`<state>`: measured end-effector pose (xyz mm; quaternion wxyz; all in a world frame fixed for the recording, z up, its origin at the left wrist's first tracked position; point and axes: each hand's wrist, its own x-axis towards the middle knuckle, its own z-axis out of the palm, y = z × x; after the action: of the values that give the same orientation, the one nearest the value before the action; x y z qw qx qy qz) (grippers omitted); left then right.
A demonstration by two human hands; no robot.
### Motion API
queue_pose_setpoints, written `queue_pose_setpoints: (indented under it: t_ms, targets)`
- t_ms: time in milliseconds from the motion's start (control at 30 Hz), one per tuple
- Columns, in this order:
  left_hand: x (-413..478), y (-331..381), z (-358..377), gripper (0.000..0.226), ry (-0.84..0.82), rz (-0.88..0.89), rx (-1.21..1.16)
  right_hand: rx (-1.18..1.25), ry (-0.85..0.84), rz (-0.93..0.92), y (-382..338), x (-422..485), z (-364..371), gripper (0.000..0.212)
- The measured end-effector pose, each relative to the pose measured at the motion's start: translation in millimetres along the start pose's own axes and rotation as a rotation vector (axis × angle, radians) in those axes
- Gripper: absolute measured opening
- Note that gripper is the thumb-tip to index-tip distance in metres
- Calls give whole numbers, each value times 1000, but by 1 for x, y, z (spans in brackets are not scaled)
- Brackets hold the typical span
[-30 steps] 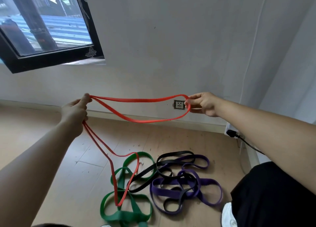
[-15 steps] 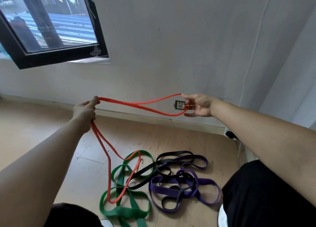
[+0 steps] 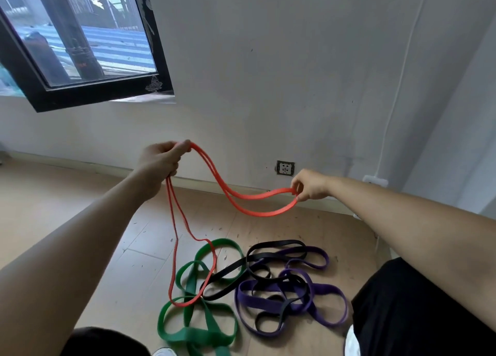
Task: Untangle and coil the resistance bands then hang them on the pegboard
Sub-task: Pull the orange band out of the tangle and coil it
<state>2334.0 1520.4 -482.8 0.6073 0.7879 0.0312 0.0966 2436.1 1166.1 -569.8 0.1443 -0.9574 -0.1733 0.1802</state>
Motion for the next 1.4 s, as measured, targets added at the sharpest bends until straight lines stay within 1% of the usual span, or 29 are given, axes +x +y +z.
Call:
queue_pose_setpoints:
  t_ms: [67, 100, 167, 233, 333, 400, 500, 633, 733, 800, 900, 967, 1033, 1100, 1200, 1300, 1400]
  targets:
    - [-3, 11, 14, 28, -54, 42, 48, 67, -33, -41, -14, 1, 2, 30]
    - [-5, 15, 20, 27, -86, 60, 82, 158, -25, -86, -24, 0, 2, 34]
    - [-9, 21, 32, 25, -165, 82, 178, 444, -9, -196, -50, -5, -3, 44]
    - [-12, 25, 43, 23, -257, 89, 250, 705, -62, -326, -82, -16, -11, 50]
    - [-15, 28, 54, 16, -396, 81, 307, 839, -98, -472, -119, -27, -15, 39]
    - [-16, 28, 55, 13, -416, 86, 336, 895, -65, -487, -129, -29, -11, 31]
    - [-16, 27, 49, 16, -381, 111, 344, 916, -42, -448, -130, -31, -11, 27]
    - [-16, 23, 41, 18, -348, 140, 373, 955, -21, -463, -127, -36, -26, 25]
    - [-17, 14, 36, 14, -372, 175, 467, 1025, 54, -496, -126, -41, -38, 25]
    - [-19, 9, 34, 10, -383, 181, 490, 1075, 127, -503, -122, -41, -43, 28]
    - [-19, 6, 29, 9, -352, 159, 427, 1118, 234, -494, -112, -39, -48, 23]
    - [-18, 6, 27, 13, -312, 157, 389, 1166, 269, -468, -106, -38, -50, 20]
    - [-18, 9, 28, 12, -265, 178, 382, 1221, 283, -441, -99, -37, -52, 21]
    - [-17, 15, 31, 9, -206, 172, 300, 1195, 287, -419, -92, -37, -55, 23]
    - [-15, 31, 38, 14, -143, 132, 24, 1018, 264, -383, -82, -37, -52, 15]
    - [-15, 47, 51, 20, -138, 114, -138, 924, 211, -360, -85, -35, -42, 14]
    - [-16, 59, 64, 21, -161, 105, -214, 895, 119, -360, -96, -33, -33, 21]
